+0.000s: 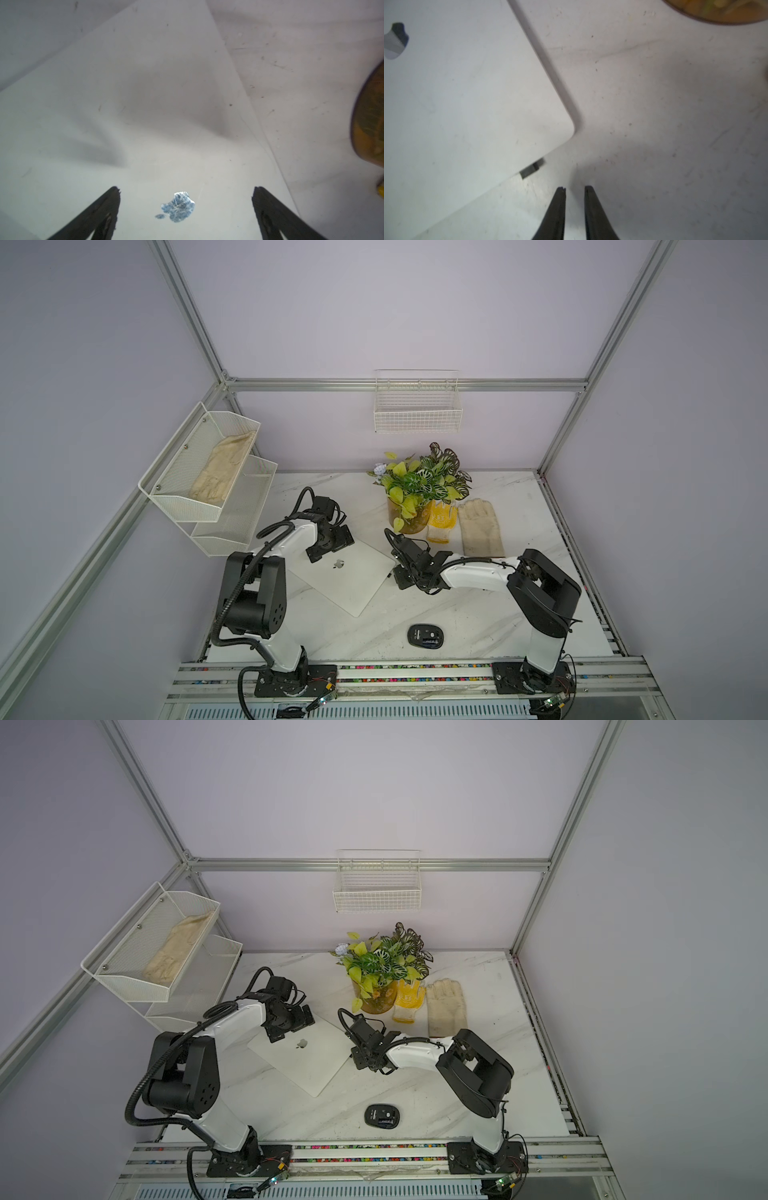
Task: Insert the wireless mouse receiver into the laptop
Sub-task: Insert the USB plug into the USB port, then pick up the mouse from the center of the board.
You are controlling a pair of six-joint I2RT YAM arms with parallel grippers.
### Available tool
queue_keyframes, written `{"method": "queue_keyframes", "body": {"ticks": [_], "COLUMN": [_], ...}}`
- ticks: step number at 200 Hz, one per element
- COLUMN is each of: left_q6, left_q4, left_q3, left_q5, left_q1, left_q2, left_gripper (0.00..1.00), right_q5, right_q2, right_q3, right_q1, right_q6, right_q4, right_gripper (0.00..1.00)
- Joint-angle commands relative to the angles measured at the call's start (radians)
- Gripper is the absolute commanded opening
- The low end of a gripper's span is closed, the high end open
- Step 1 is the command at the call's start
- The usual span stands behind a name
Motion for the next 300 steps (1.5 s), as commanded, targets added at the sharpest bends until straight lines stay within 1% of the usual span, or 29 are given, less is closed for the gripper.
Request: {"method": "queue_keyframes", "body": {"ticks": [1, 20, 30, 46, 56, 61, 71, 83, 97, 111, 121, 135, 153, 165, 179, 201, 203, 208, 230, 262, 300], "left_q6": [0.099, 0.259, 0.386, 0.567, 0.681, 0.739, 0.849, 1.014, 1.186, 1.274, 1.299, 1.316, 1.335, 1.338, 1.329, 1.267, 1.261, 1.249, 1.207, 1.165, 1.145], "left_q4": [0.075, 0.162, 0.195, 0.196, 0.197, 0.197, 0.199, 0.198, 0.198, 0.191, 0.162, 0.119, 0.092, 0.089, 0.09, 0.094, 0.094, 0.093, 0.097, 0.117, 0.174], "left_q3": [-0.016, -0.049, -0.066, -0.084, -0.108, -0.122, -0.158, -0.208, -0.274, -0.311, -0.309, -0.291, -0.27, -0.258, -0.242, -0.2, -0.197, -0.188, -0.168, -0.161, -0.19], "left_q5": [0.052, 0.183, 0.267, 0.281, 0.293, 0.301, 0.304, 0.326, 0.338, 0.299, 0.288, 0.283, 0.231, 0.199, 0.188, 0.146, 0.142, 0.134, 0.104, 0.098, 0.104], "left_q1": [-0.007, -0.028, -0.059, -0.152, -0.221, -0.255, -0.332, -0.429, -0.549, -0.652, -0.698, -0.738, -0.807, -0.837, -0.853, -0.88, -0.881, -0.889, -0.922, -0.942, -0.943], "left_q2": [-0.201, -0.331, -0.38, -0.451, -0.49, -0.508, -0.544, -0.583, -0.619, -0.617, -0.583, -0.516, -0.429, -0.374, -0.312, -0.232, -0.199, -0.171, -0.111, -0.061, -0.047], "left_gripper": [1.0, 1.0, 1.0, 1.0, 1.0, 1.0, 1.0, 1.0, 1.0, 1.0, 1.0, 1.0, 0.99, 0.99, 0.99, 0.97, 0.97, 0.96, 0.96, 0.95, 0.91], "right_q5": [0.033, 0.003, -0.042, -0.091, -0.131, -0.147, -0.166, -0.188, -0.256, -0.334, -0.382, -0.421, -0.424, -0.424, -0.419, -0.412, -0.411, -0.41, -0.404, -0.398, -0.382], "right_q2": [-0.17, -0.271, -0.315, -0.389, -0.425, -0.467, -0.504, -0.541, -0.576, -0.6, -0.61, -0.618, -0.627, -0.634, -0.635, -0.633, -0.633, -0.631, -0.616, -0.595, -0.579], "right_q3": [-0.027, -0.031, -0.03, -0.042, -0.053, -0.059, -0.063, -0.068, -0.085, -0.108, -0.122, -0.132, -0.139, -0.145, -0.146, -0.147, -0.147, -0.149, -0.141, -0.136, -0.137], "right_q1": [-0.006, -0.046, -0.09, -0.17, -0.228, -0.259, -0.321, -0.401, -0.502, -0.588, -0.629, -0.656, -0.661, -0.663, -0.663, -0.664, -0.663, -0.665, -0.665, -0.666, -0.666], "right_q6": [0.063, 0.126, 0.16, 0.215, 0.239, 0.249, 0.272, 0.292, 0.302, 0.303, 0.296, 0.285, 0.283, 0.279, 0.275, 0.266, 0.264, 0.263, 0.249, 0.234, 0.226], "right_q4": [-0.062, -0.159, -0.221, -0.288, -0.316, -0.333, -0.37, -0.416, -0.441, -0.447, -0.448, -0.449, -0.451, -0.448, -0.448, -0.446, -0.446, -0.446, -0.441, -0.431, -0.422], "right_gripper": [0.38, 0.55, 0.6, 0.66, 0.71, 0.72, 0.74, 0.76, 0.76, 0.77, 0.76, 0.77, 0.77, 0.77, 0.77, 0.77, 0.77, 0.77, 0.78, 0.78, 0.78]}}
